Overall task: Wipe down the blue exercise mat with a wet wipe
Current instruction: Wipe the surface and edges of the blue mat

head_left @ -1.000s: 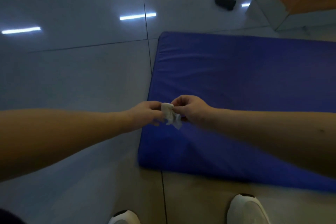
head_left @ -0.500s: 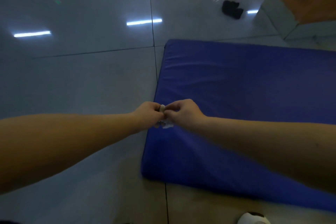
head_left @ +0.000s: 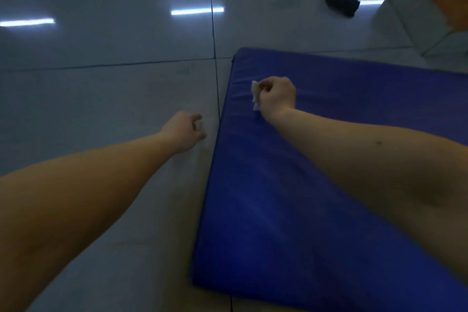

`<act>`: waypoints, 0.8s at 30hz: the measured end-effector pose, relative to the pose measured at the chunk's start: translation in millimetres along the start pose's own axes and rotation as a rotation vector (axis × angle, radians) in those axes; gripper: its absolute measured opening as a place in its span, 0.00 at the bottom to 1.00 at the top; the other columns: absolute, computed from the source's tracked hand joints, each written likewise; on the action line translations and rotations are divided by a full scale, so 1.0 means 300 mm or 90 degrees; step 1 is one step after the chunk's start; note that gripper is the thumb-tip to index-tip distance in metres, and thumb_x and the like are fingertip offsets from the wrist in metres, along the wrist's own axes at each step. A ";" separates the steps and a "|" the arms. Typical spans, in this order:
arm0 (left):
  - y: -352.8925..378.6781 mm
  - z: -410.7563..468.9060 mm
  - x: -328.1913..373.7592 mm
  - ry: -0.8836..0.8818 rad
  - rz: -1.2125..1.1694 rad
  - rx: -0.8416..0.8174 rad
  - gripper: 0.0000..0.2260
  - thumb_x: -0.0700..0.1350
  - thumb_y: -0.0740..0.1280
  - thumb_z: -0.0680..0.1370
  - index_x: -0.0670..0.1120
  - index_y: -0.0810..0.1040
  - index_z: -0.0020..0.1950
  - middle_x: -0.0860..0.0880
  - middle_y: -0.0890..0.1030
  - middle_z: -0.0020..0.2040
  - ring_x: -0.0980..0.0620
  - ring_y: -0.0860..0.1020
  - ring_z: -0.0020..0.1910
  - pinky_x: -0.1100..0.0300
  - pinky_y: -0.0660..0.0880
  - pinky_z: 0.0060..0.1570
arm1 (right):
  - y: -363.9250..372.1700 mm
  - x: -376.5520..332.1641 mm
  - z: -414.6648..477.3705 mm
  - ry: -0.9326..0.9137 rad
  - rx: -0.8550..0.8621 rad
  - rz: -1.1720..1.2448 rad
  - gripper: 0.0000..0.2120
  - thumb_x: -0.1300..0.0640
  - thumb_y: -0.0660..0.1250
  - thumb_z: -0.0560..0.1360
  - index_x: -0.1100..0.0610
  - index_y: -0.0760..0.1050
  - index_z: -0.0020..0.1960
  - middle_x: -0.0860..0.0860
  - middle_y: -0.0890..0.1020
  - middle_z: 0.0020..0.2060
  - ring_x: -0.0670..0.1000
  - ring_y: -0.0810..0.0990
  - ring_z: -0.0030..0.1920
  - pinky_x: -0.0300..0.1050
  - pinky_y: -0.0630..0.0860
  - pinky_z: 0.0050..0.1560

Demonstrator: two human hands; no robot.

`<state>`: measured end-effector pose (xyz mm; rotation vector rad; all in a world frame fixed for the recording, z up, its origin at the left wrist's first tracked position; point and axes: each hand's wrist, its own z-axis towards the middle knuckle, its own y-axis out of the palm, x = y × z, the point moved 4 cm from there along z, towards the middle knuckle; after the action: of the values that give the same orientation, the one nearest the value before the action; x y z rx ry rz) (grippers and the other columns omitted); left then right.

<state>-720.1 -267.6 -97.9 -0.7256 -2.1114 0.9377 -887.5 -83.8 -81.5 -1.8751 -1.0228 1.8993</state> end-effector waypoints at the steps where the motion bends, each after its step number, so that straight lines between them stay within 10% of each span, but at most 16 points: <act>1: 0.015 0.024 -0.001 0.011 -0.016 -0.014 0.30 0.58 0.68 0.79 0.49 0.66 0.78 0.47 0.74 0.58 0.47 0.75 0.54 0.53 0.73 0.62 | 0.005 0.013 0.037 -0.018 0.019 -0.003 0.17 0.50 0.66 0.82 0.55 0.80 0.36 0.53 0.82 0.40 0.46 0.80 0.37 0.33 0.75 0.38; 9: 0.099 0.119 -0.004 0.036 -0.101 -0.040 0.41 0.70 0.70 0.70 0.64 0.59 0.79 0.52 0.67 0.53 0.49 0.71 0.54 0.47 0.73 0.63 | 0.052 0.031 0.186 -0.123 -0.051 -0.126 0.08 0.54 0.69 0.81 0.57 0.84 0.51 0.49 0.73 0.50 0.46 0.72 0.49 0.22 0.63 0.45; 14: 0.102 0.124 0.005 0.021 -0.065 -0.047 0.42 0.70 0.70 0.69 0.66 0.56 0.79 0.50 0.68 0.55 0.48 0.71 0.55 0.47 0.73 0.64 | 0.152 -0.126 0.380 -0.174 -0.008 -0.237 0.09 0.57 0.65 0.82 0.58 0.83 0.52 0.56 0.78 0.55 0.54 0.77 0.55 0.40 0.68 0.51; 24: 0.092 0.132 0.009 0.013 -0.044 -0.040 0.41 0.70 0.71 0.70 0.66 0.55 0.79 0.50 0.68 0.56 0.47 0.70 0.60 0.48 0.71 0.65 | 0.331 -0.161 0.255 -0.524 -0.387 -0.518 0.15 0.65 0.60 0.79 0.51 0.82 0.56 0.50 0.79 0.52 0.53 0.72 0.52 0.52 0.73 0.61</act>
<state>-746.9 -265.2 -137.9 -0.6870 -2.1418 0.8261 -927.6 -207.0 -116.8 -0.5188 -2.3482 1.8898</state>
